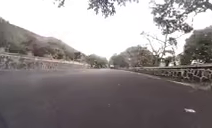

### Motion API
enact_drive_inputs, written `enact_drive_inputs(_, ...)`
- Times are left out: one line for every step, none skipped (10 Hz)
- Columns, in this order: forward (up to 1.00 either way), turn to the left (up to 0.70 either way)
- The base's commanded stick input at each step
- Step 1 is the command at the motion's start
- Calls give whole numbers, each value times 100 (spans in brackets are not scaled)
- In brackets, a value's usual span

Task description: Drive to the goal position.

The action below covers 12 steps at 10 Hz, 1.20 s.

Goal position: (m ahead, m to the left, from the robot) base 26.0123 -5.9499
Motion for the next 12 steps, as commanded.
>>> enact_drive_inputs(70, 0)
enact_drive_inputs(70, 0)
enact_drive_inputs(70, 0)
enact_drive_inputs(70, 0)
enact_drive_inputs(70, 0)
enact_drive_inputs(70, 0)
enact_drive_inputs(70, 0)
enact_drive_inputs(70, 0)
enact_drive_inputs(70, 0)
enact_drive_inputs(70, 0)
enact_drive_inputs(70, 0)
enact_drive_inputs(70, 0)
